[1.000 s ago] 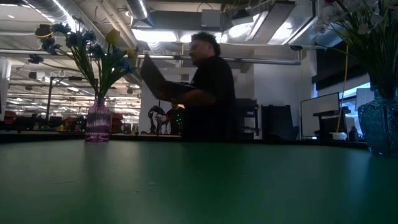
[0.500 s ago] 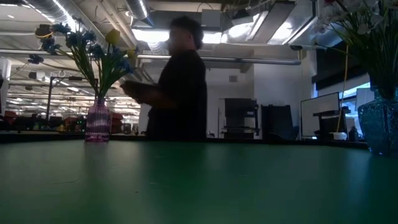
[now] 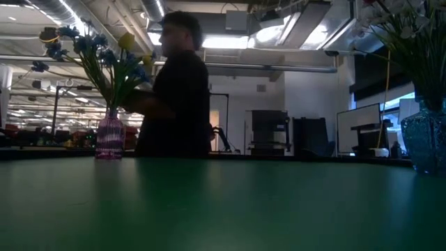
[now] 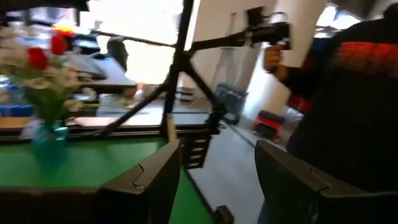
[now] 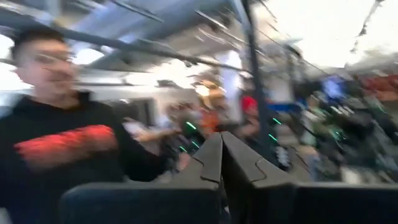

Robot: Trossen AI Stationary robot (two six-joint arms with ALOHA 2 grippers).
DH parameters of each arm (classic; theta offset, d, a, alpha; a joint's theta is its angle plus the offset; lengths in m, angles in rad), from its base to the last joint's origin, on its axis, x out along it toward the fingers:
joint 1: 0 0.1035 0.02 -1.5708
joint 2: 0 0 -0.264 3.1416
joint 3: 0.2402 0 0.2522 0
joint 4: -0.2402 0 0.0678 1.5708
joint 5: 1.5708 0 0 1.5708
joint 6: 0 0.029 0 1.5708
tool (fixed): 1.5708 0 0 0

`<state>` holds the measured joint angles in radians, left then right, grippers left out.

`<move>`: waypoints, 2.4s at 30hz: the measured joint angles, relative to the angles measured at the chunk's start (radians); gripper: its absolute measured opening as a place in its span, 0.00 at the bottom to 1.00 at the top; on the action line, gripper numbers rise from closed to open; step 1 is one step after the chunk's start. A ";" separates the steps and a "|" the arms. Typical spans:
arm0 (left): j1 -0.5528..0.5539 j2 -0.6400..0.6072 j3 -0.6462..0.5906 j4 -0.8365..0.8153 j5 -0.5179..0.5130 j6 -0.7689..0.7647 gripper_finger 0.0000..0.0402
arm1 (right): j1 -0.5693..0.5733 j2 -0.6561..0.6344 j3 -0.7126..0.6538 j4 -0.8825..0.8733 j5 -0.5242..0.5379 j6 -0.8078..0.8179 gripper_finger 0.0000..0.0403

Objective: Sort flowers into vase by color
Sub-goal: Return to Home Position

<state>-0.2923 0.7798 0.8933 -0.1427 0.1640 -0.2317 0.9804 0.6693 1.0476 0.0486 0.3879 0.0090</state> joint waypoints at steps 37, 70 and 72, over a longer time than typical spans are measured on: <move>-0.096 -0.474 -0.662 0.503 -0.091 -0.139 0.50 | 0.113 -0.664 -0.783 0.507 -0.702 0.230 0.05; -0.003 -0.703 -0.886 0.290 -0.222 0.087 0.50 | 0.112 -0.652 -1.038 -0.005 -0.272 -0.021 0.05; 0.032 -0.703 -0.886 0.280 -0.257 0.109 0.50 | 0.111 -0.652 -1.039 -0.002 -0.248 -0.051 0.05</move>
<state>-0.2607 0.0769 0.0071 0.1370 -0.0932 -0.1230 1.0913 0.0170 0.0090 0.0463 0.1397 -0.0423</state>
